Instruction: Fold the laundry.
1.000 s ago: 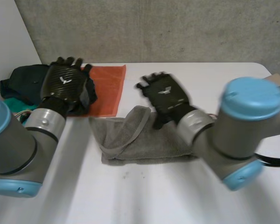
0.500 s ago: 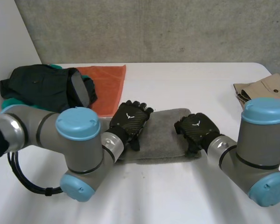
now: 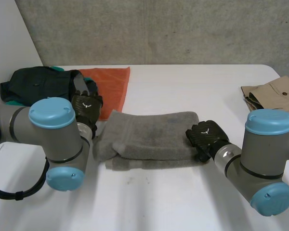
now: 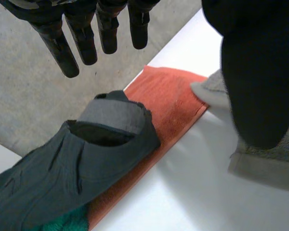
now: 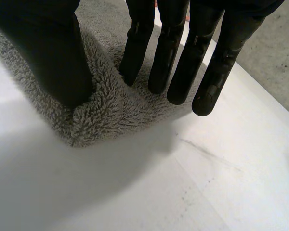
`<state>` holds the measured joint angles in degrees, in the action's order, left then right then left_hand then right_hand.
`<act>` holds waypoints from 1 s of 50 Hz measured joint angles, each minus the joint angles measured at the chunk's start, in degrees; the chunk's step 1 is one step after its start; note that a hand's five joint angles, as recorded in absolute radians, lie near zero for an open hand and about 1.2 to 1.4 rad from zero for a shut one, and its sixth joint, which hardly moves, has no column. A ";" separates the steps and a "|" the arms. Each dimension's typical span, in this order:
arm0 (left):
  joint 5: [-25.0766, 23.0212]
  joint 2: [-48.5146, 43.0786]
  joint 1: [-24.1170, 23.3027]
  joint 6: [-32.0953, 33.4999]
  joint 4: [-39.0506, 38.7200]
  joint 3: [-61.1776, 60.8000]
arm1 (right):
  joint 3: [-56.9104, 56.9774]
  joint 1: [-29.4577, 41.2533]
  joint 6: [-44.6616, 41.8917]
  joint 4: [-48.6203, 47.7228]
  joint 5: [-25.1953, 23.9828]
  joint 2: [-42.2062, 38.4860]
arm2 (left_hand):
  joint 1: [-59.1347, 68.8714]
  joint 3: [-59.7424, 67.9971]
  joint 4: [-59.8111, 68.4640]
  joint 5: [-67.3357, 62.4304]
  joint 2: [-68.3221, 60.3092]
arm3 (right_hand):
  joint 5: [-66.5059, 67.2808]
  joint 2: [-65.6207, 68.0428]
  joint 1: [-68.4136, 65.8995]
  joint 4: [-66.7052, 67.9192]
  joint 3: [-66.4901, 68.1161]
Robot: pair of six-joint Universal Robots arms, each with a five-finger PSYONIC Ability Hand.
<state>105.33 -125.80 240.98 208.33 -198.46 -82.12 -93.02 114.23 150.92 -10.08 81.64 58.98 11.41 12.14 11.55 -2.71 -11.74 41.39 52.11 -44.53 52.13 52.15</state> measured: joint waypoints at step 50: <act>-3.33 23.33 -0.39 -6.82 -0.65 -16.22 | 7.48 20.34 -23.12 -8.97 -16.22 -2.75 | 0.00 0.00 0.00 0.00 0.00 | -18.35 -22.14 22.11 -19.85 -21.29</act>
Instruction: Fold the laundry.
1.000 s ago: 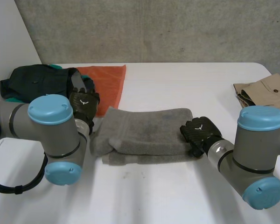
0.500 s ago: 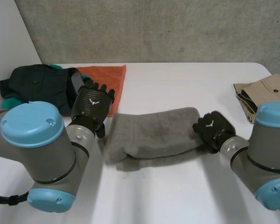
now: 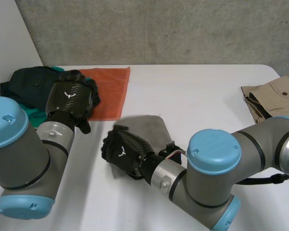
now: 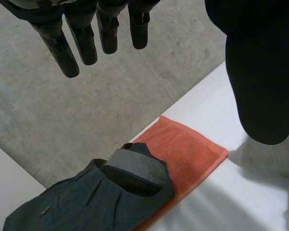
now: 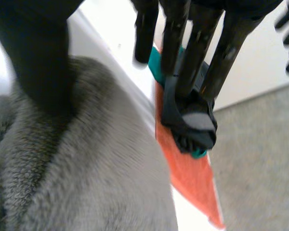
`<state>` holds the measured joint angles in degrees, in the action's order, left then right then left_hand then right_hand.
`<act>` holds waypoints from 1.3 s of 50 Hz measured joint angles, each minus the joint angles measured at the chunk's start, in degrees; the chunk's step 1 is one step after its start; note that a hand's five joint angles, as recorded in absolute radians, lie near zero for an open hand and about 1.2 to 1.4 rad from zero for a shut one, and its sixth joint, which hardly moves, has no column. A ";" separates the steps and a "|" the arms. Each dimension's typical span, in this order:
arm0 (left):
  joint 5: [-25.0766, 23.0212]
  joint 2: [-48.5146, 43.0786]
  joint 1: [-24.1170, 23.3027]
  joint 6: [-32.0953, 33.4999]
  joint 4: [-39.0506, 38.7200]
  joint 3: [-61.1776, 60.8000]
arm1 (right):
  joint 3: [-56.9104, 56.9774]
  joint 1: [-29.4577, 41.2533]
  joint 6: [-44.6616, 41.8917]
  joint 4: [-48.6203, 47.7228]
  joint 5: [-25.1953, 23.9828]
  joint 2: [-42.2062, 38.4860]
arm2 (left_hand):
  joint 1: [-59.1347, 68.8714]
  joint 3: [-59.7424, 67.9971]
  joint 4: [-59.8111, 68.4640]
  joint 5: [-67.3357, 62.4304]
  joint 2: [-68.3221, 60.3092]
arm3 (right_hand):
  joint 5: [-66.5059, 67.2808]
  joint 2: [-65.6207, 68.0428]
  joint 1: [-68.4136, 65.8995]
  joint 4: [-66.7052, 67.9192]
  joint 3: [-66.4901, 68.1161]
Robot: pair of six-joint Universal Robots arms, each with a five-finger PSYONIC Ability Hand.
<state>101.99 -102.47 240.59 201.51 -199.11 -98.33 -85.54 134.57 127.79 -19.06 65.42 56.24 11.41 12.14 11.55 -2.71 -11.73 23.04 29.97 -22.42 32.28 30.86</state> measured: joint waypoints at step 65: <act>-0.48 -17.58 -8.29 -2.91 16.88 15.99 | 21.07 -8.90 34.19 28.81 21.08 -5.90 | 0.00 0.00 0.00 0.01 0.00 | -19.56 -17.27 11.37 -18.65 -18.51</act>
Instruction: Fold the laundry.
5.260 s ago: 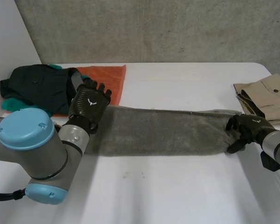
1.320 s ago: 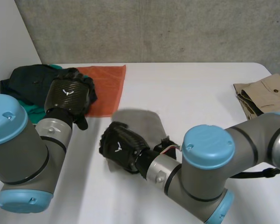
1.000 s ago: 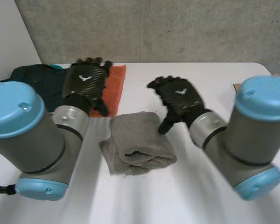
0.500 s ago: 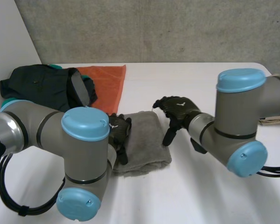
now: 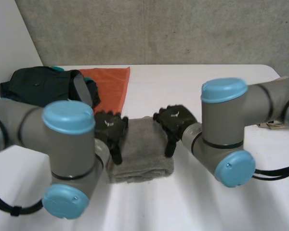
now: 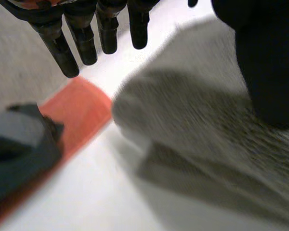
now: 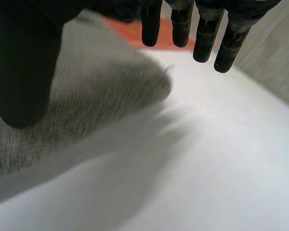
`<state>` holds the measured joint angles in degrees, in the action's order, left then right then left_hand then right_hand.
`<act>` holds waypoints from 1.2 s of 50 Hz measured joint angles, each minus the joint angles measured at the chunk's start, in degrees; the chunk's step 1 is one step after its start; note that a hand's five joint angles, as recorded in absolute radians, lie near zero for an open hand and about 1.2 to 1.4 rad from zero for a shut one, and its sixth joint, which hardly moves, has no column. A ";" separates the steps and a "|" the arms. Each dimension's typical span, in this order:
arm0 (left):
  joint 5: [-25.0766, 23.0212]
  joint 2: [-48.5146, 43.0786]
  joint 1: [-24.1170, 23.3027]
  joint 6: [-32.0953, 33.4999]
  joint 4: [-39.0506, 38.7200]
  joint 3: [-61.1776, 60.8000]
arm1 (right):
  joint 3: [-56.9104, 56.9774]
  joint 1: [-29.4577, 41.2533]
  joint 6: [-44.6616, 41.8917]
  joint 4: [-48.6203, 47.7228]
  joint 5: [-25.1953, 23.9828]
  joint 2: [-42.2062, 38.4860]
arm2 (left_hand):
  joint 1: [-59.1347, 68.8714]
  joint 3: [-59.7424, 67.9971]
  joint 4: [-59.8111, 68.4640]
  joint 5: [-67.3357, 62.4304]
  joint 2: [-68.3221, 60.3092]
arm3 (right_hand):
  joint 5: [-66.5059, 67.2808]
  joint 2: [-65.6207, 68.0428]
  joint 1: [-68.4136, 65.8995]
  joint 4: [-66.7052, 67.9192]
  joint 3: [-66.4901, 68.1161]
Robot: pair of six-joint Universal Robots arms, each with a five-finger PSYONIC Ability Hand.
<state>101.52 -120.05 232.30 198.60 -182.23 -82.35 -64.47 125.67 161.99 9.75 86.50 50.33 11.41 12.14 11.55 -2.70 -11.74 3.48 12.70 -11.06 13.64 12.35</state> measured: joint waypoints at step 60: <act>-35.87 17.40 7.78 -6.73 11.48 6.58 | -15.36 8.96 -6.50 -34.42 2.22 -4.09 | 0.19 0.11 0.14 0.00 -0.11 | 27.86 33.17 -26.31 32.20 33.66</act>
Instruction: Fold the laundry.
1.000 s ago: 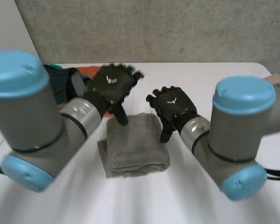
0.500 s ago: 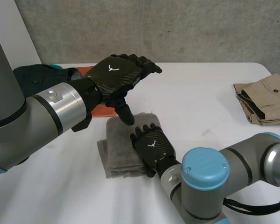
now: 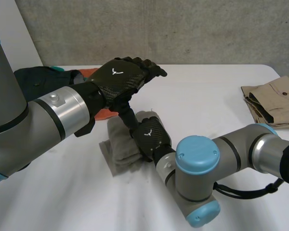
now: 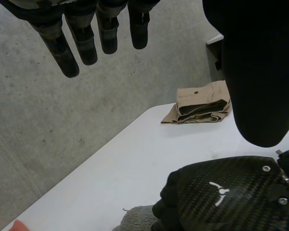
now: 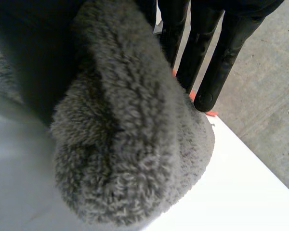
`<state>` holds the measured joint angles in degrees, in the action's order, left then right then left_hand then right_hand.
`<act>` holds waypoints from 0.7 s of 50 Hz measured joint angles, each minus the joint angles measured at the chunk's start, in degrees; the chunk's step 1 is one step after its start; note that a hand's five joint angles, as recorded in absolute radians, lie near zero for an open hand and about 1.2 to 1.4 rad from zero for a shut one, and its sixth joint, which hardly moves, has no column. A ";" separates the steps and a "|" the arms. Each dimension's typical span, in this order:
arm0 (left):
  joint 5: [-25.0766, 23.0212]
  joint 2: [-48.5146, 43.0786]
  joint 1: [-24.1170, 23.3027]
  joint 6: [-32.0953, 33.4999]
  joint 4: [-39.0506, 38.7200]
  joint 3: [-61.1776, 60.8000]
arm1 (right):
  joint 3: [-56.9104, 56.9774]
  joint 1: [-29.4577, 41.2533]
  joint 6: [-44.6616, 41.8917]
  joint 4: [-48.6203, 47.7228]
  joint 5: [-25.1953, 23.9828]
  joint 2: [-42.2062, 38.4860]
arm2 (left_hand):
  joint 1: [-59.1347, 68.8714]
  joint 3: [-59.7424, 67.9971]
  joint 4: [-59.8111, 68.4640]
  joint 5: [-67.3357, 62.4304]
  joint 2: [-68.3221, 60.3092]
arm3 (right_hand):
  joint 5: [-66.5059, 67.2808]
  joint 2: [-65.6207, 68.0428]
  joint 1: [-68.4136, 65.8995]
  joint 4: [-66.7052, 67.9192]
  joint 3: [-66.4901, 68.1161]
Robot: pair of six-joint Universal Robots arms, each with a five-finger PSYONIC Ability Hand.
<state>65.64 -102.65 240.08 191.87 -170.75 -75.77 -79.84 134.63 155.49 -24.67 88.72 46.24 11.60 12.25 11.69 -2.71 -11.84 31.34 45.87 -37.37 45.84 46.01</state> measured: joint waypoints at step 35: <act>-0.08 3.30 5.06 -4.62 -0.20 0.03 | 22.07 -43.37 6.90 -8.49 -26.05 4.73 | 0.00 0.01 0.00 0.00 0.00 | 20.82 20.50 -14.07 22.20 19.36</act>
<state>65.56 -99.35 245.15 187.25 -170.95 -75.74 -57.77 91.27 162.39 -33.16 62.67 50.97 11.60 12.26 11.69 -2.71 -11.84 52.17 66.37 -51.44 68.04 65.37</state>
